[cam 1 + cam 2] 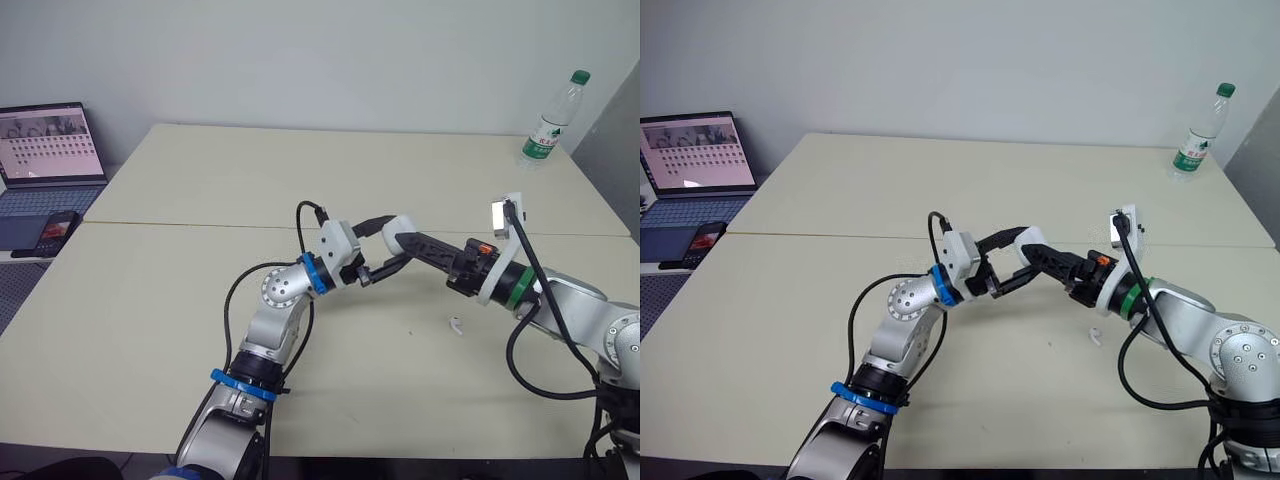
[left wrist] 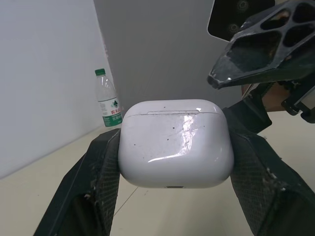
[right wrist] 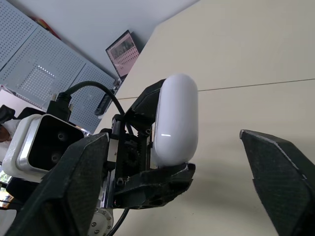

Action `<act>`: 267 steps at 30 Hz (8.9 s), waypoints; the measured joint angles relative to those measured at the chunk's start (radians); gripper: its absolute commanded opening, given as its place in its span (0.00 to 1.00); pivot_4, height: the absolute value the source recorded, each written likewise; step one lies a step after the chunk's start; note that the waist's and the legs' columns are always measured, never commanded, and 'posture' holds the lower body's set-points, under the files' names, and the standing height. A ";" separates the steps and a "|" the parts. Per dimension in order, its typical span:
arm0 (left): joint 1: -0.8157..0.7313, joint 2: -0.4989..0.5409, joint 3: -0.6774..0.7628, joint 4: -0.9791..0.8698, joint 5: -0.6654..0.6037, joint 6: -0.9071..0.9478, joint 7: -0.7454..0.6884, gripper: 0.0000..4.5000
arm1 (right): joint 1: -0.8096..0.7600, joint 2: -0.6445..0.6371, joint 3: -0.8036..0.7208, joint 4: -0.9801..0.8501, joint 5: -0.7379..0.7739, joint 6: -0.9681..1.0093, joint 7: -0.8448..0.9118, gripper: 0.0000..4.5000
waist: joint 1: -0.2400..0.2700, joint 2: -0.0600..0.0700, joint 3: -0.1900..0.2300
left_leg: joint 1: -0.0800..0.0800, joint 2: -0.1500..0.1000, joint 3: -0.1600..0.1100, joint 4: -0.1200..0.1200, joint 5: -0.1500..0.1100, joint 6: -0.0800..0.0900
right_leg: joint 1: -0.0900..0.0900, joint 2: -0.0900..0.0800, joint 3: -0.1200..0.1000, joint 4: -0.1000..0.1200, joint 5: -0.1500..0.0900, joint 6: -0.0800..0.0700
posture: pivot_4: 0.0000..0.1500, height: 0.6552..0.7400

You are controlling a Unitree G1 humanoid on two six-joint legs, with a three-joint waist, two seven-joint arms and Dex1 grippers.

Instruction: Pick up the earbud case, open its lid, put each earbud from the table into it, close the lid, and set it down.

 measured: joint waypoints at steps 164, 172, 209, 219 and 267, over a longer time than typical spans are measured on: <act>0.137 0.202 0.089 -0.243 -0.252 0.550 -0.077 0.17 | 0.416 0.059 0.014 -0.143 -1.266 0.059 0.556 0.47 | 0.000 -0.001 0.001 | 0.000 0.000 0.000 -0.002 0.000 0.000 | -0.001 0.000 -0.001 -0.002 -0.003 0.004 | 1.00 0.95; 0.137 0.205 0.099 -0.273 -0.260 0.579 -0.057 0.17 | 0.415 0.067 0.017 -0.135 -1.281 0.062 0.571 0.09 | 0.000 -0.001 0.001 | 0.000 0.000 0.000 -0.002 0.000 0.000 | -0.001 0.000 -0.001 -0.002 -0.003 0.004 | 1.00 0.95; 0.225 0.333 0.094 -0.304 -0.252 0.518 -0.193 0.17 | 0.241 -0.393 0.191 0.608 -1.616 -1.112 1.675 0.46 | 0.003 -0.004 0.005 | 0.005 0.000 0.003 0.000 0.000 0.000 | 0.002 -0.001 -0.002 0.001 0.000 0.000 | 1.00 0.95; 0.257 0.350 0.092 -0.213 -0.234 0.436 -0.262 0.17 | 0.443 -0.557 0.114 0.209 -1.695 -0.666 1.537 0.99 | 0.026 -0.004 0.004 | 0.004 -0.001 0.002 0.000 0.000 0.000 | 0.001 -0.006 -0.002 0.000 0.000 -0.001 | 1.00 0.95; 0.223 0.318 0.068 -0.273 -0.220 0.467 -0.213 0.17 | -0.009 -0.506 0.485 -0.202 -1.649 0.342 1.291 0.08 | 0.024 -0.004 0.004 | 0.001 0.000 0.002 0.000 0.000 0.000 | -0.003 -0.004 -0.004 0.001 -0.001 -0.002 | 1.00 0.95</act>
